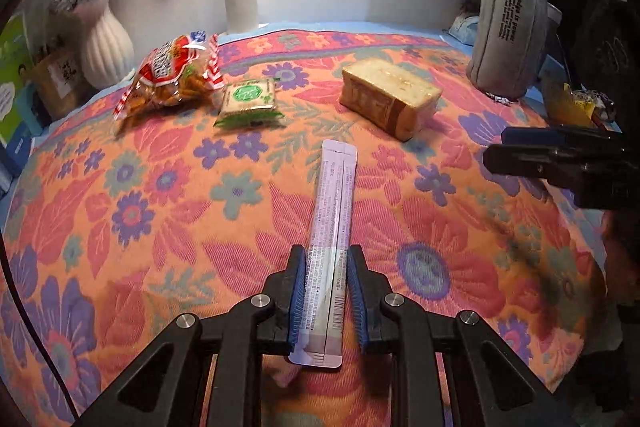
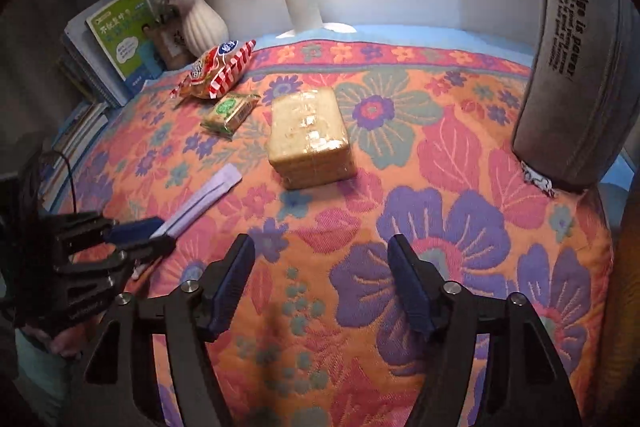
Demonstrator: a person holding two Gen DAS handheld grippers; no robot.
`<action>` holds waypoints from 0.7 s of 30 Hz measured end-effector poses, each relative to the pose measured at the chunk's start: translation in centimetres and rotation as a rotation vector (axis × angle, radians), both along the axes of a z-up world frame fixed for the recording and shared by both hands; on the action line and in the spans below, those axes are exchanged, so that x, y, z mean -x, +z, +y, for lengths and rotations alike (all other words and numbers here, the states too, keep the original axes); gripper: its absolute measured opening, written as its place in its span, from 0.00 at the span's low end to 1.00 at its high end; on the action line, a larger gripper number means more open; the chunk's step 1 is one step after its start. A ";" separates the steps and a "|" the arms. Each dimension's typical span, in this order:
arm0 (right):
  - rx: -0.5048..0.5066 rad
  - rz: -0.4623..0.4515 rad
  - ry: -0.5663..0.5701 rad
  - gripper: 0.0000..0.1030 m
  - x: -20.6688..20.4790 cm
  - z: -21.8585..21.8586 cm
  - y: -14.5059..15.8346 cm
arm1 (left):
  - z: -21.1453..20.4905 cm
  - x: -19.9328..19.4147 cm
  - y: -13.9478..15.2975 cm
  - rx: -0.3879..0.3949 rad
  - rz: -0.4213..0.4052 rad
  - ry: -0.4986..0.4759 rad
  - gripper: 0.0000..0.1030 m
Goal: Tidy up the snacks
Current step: 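Grasp the white stick packet with the left tool while the right tool grasps the wrapped bread slice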
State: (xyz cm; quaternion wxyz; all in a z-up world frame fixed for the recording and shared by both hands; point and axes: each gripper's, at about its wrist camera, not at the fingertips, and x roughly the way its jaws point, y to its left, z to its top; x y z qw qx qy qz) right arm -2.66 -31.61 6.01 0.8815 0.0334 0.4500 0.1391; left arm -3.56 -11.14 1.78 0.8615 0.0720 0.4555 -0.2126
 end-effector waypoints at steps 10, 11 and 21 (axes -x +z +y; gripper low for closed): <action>0.090 -0.006 -0.037 0.70 -7.5 3.7 -2.1 | -1.6 -0.5 -0.6 0.006 -0.017 -0.018 0.43; 0.082 0.006 -0.047 0.70 -8.0 3.6 -2.5 | -1.9 -0.6 -0.7 0.001 -0.029 -0.019 0.43; 0.169 -0.022 -0.079 0.61 -8.0 5.1 -3.5 | -1.5 -0.5 -0.8 0.009 -0.060 0.016 0.31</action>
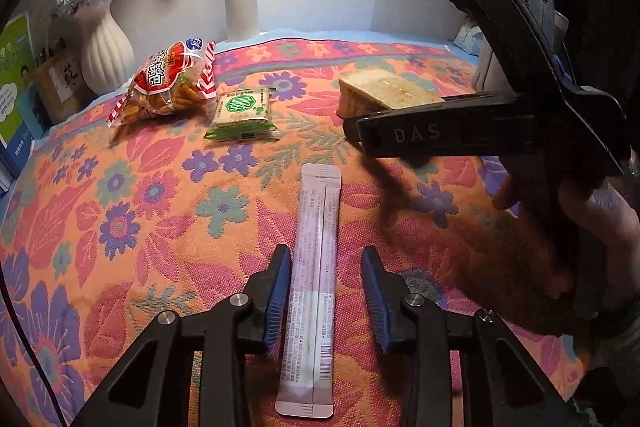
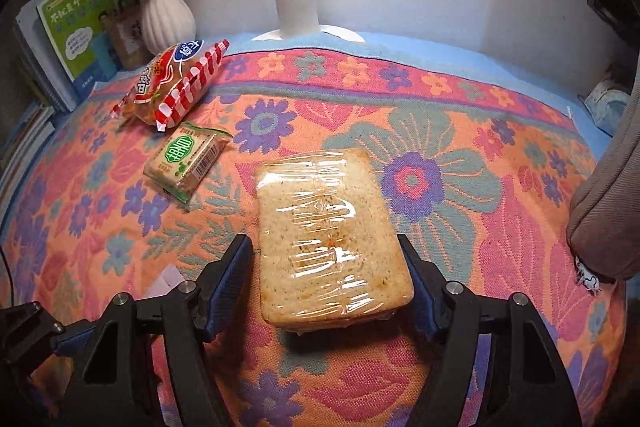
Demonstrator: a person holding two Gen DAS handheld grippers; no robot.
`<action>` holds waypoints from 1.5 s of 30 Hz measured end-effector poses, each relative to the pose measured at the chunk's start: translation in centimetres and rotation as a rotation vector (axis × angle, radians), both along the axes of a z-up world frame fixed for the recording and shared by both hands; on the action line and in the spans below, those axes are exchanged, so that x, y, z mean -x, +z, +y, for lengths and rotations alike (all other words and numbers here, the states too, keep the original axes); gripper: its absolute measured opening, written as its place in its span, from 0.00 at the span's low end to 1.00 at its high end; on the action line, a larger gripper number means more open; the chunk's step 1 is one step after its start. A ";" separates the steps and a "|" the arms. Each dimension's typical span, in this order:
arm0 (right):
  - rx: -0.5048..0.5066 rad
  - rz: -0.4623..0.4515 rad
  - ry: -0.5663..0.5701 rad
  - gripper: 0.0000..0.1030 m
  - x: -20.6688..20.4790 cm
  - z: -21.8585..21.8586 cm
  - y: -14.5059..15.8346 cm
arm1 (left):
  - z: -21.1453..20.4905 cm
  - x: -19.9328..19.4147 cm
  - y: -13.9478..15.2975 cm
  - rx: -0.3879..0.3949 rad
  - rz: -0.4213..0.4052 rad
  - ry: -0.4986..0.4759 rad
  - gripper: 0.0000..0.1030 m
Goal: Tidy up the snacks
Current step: 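Grasp the white stick packet with the left tool while the right tool grasps the wrapped bread slice, then carry both items over the glass bowl and open both tools to drop them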
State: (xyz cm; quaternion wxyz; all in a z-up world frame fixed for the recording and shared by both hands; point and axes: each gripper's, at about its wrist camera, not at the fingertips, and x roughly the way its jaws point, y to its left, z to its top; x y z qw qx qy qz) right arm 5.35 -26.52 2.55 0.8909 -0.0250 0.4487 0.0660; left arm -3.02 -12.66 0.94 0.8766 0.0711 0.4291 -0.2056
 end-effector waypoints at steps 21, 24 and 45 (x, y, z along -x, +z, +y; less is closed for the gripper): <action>-0.088 -0.008 0.043 0.52 14.8 -5.6 2.6 | -1.4 4.4 2.6 0.139 0.019 -0.014 0.18; -0.110 -0.024 0.027 0.52 15.8 -6.7 3.5 | -2.4 5.4 3.7 0.167 0.004 -0.029 0.18; -0.214 -0.304 -0.129 0.51 22.2 -17.8 13.1 | -15.4 7.4 13.8 0.235 -0.153 -0.244 0.18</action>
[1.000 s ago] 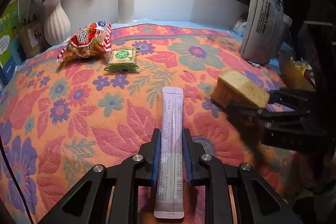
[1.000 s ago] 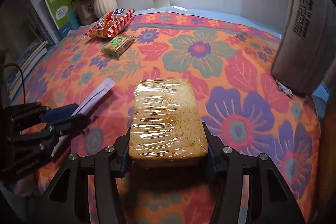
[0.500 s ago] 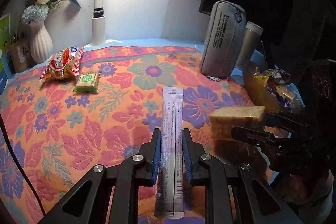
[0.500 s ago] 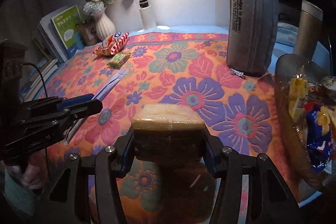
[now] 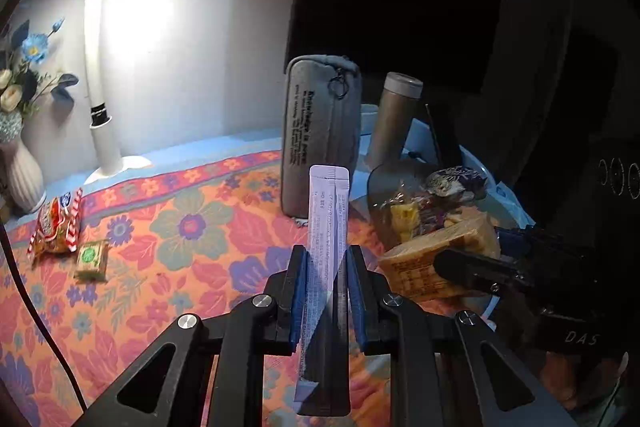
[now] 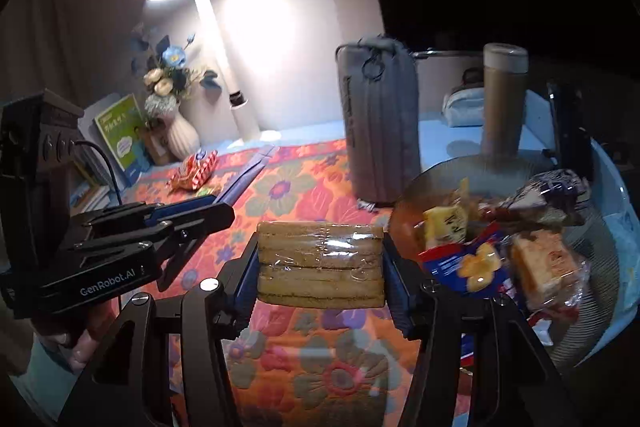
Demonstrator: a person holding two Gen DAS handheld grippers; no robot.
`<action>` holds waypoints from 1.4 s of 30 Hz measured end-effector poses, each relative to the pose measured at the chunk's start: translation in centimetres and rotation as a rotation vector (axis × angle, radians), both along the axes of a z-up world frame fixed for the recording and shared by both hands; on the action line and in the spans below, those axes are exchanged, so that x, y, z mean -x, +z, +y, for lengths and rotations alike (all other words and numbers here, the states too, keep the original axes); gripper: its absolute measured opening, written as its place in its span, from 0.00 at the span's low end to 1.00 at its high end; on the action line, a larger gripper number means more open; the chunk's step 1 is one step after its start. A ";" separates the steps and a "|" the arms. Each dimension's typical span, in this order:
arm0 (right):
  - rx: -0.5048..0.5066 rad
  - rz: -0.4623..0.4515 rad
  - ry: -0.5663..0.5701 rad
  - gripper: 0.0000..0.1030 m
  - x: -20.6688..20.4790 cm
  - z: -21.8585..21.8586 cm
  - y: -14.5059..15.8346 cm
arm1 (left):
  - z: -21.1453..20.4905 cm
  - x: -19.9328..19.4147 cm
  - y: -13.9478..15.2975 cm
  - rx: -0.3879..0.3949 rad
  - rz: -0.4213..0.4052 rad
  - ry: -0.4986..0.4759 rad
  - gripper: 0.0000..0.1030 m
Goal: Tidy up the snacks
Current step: 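Carry both items over the glass bowl and open both tools to drop them, then move both open tools back toward the last two snacks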
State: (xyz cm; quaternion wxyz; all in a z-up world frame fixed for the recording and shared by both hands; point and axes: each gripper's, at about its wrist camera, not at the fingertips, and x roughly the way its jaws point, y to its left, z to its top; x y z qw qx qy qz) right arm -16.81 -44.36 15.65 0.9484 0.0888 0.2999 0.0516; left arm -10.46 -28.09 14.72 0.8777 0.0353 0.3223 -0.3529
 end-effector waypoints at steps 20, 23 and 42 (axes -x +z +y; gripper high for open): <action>-0.009 -0.042 -0.380 0.55 -4.8 -14.8 1.2 | -17.5 -3.6 -1.2 -0.061 -0.007 -0.183 0.25; -0.054 -0.047 -0.360 0.61 -3.9 -15.4 0.6 | -17.2 -4.5 -2.4 -0.066 0.036 -0.171 0.33; -0.021 -0.057 -0.121 0.71 -3.3 -3.5 2.1 | 0.2 -5.5 -2.7 -0.001 0.100 0.090 0.33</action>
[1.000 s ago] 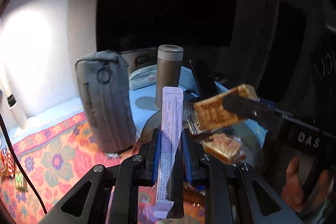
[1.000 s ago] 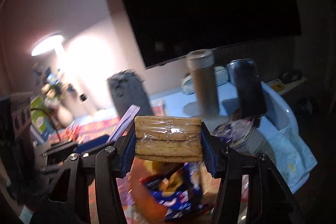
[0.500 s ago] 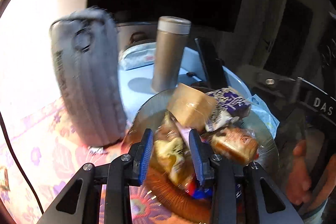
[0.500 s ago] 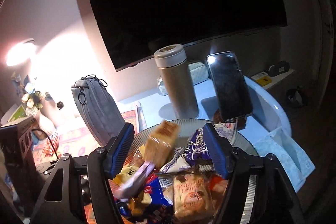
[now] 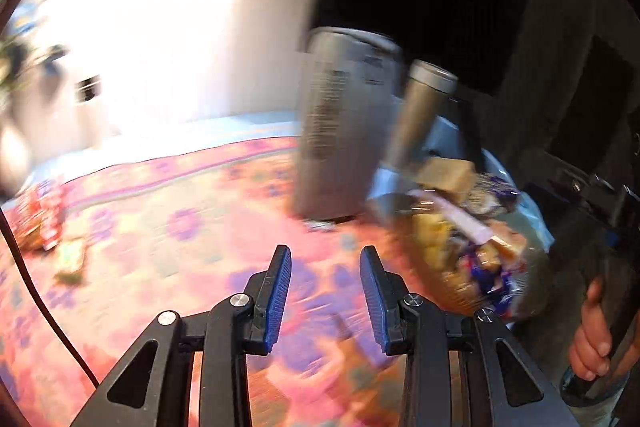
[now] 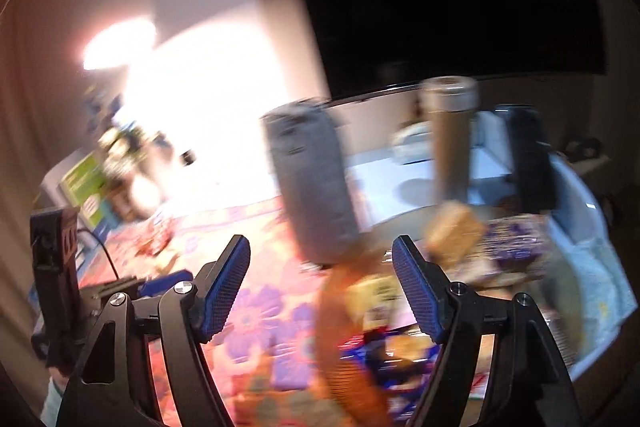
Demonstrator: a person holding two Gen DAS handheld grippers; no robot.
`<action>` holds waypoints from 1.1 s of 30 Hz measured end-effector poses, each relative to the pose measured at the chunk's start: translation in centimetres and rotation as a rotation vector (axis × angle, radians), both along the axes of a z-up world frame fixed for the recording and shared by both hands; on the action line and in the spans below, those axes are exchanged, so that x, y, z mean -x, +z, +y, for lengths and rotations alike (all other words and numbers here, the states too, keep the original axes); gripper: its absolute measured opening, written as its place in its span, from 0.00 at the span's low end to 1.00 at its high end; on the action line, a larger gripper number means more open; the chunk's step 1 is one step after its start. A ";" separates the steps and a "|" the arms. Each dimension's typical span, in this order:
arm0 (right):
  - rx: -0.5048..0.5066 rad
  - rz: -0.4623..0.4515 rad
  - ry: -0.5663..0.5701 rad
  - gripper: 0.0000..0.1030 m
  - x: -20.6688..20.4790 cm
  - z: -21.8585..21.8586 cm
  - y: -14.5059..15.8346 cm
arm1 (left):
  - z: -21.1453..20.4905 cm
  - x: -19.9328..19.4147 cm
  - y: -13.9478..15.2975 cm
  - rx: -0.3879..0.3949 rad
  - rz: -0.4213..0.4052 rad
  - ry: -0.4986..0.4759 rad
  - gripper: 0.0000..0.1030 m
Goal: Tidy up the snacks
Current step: 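Move both open tools back toward the last two snacks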
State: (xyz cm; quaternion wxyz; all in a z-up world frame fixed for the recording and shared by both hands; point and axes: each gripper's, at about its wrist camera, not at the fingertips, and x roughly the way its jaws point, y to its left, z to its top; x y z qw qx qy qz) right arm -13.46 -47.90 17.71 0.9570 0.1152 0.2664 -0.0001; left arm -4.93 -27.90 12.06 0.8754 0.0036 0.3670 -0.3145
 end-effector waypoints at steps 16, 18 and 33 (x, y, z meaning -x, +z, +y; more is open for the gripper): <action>0.056 0.249 0.293 0.71 -10.2 16.2 -11.6 | 22.3 -3.8 -8.0 -0.133 0.026 0.566 0.45; 0.061 0.254 0.294 0.71 -10.8 16.7 -12.4 | 23.3 -4.0 -9.3 -0.109 0.030 0.596 0.49; 0.168 0.366 0.315 0.94 -11.9 18.6 -15.0 | 23.5 -3.4 -8.9 -0.040 0.020 0.572 0.72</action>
